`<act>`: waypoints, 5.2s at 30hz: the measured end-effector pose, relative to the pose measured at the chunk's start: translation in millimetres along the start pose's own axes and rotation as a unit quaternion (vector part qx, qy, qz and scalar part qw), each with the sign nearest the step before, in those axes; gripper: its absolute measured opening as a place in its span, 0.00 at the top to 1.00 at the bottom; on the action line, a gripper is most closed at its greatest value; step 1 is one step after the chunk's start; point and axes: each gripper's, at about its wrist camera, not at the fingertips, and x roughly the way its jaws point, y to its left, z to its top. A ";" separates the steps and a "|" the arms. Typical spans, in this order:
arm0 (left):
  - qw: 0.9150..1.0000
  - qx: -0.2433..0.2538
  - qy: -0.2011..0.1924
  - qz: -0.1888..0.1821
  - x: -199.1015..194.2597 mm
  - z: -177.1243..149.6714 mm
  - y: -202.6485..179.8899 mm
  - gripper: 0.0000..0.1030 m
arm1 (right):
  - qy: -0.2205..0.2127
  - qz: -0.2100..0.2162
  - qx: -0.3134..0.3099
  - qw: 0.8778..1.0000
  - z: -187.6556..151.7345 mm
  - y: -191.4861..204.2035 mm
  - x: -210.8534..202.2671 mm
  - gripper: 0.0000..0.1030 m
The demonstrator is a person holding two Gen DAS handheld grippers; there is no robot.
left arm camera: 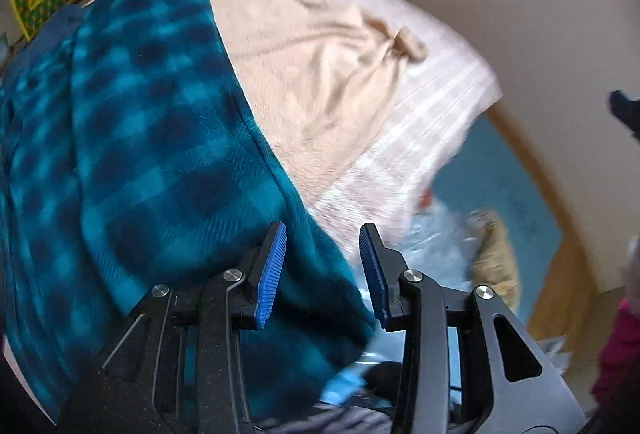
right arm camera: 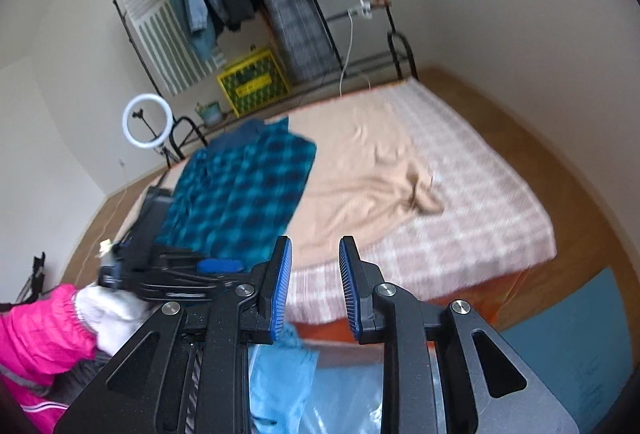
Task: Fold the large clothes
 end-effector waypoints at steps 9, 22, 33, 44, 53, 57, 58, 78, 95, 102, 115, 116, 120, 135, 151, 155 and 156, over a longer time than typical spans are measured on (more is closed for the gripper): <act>0.999 -0.010 -0.046 0.000 -6.5 -10.8 10.2 0.57 | 0.039 0.011 0.035 0.999 -27.3 -25.1 31.0 0.78; 0.976 0.125 -0.079 0.162 31.0 -60.5 -44.0 0.46 | 0.044 0.024 0.049 0.998 -8.8 -43.9 55.7 0.78; 0.985 -0.097 -0.126 -0.064 -25.7 -54.2 38.5 0.86 | 0.072 0.075 0.051 0.993 32.4 -25.1 129.6 0.78; 0.957 -0.190 -0.169 -0.142 -52.2 -73.2 65.8 0.87 | 0.126 0.116 0.122 0.978 71.1 0.8 273.9 0.54; 0.943 -0.210 -0.200 -0.164 -71.6 -88.9 82.9 0.88 | 0.142 0.109 0.175 0.968 85.8 6.7 348.1 0.58; 0.936 -0.224 -0.207 -0.177 -74.5 -98.4 91.7 0.88 | 0.153 0.118 0.189 0.963 88.8 15.9 357.1 0.94; 0.933 -0.228 -0.209 -0.182 -75.7 -100.6 93.7 0.88 | 0.151 0.106 0.175 0.967 92.9 23.2 354.7 0.94; 0.869 -0.370 -0.243 -0.223 -81.5 -211.3 162.2 0.88 | 0.133 -0.067 -0.255 0.955 93.8 285.9 369.4 0.96; 0.870 -0.389 -0.232 -0.194 -77.8 -235.5 166.5 0.88 | 0.210 -0.043 -0.316 0.924 42.0 326.1 432.6 0.92; 0.873 -0.390 -0.229 -0.183 -84.4 -239.8 156.0 0.88 | 0.185 0.074 -0.199 0.960 87.7 298.9 350.3 0.91; 0.912 -0.296 -0.271 -0.081 -202.3 -265.2 120.8 0.46 | 0.061 0.094 -0.148 0.983 94.5 221.4 100.5 0.90; 0.914 -0.291 -0.275 -0.069 -216.8 -272.7 119.5 0.46 | 0.057 0.092 -0.147 0.983 93.1 216.9 90.9 0.90; 0.904 -0.292 -0.310 -0.035 -279.5 -294.7 131.5 0.46 | 0.033 0.087 -0.145 0.985 83.9 201.7 42.9 0.90; 0.842 -0.295 -0.448 0.057 -462.0 -328.0 145.3 0.46 | -0.031 0.086 -0.133 0.987 77.7 189.0 -44.2 0.79; 0.815 -0.367 -0.424 0.148 -476.1 -363.0 228.8 0.42 | 0.052 0.082 -0.145 0.985 40.8 203.5 21.9 0.79; 0.765 -0.370 -0.469 0.239 -554.0 -400.3 239.5 0.42 | 0.066 0.062 -0.185 0.978 33.1 216.7 41.0 0.79; 0.756 -0.365 -0.477 0.260 -571.4 -406.9 240.2 0.42 | 0.058 0.064 -0.184 0.979 39.7 216.9 37.3 0.79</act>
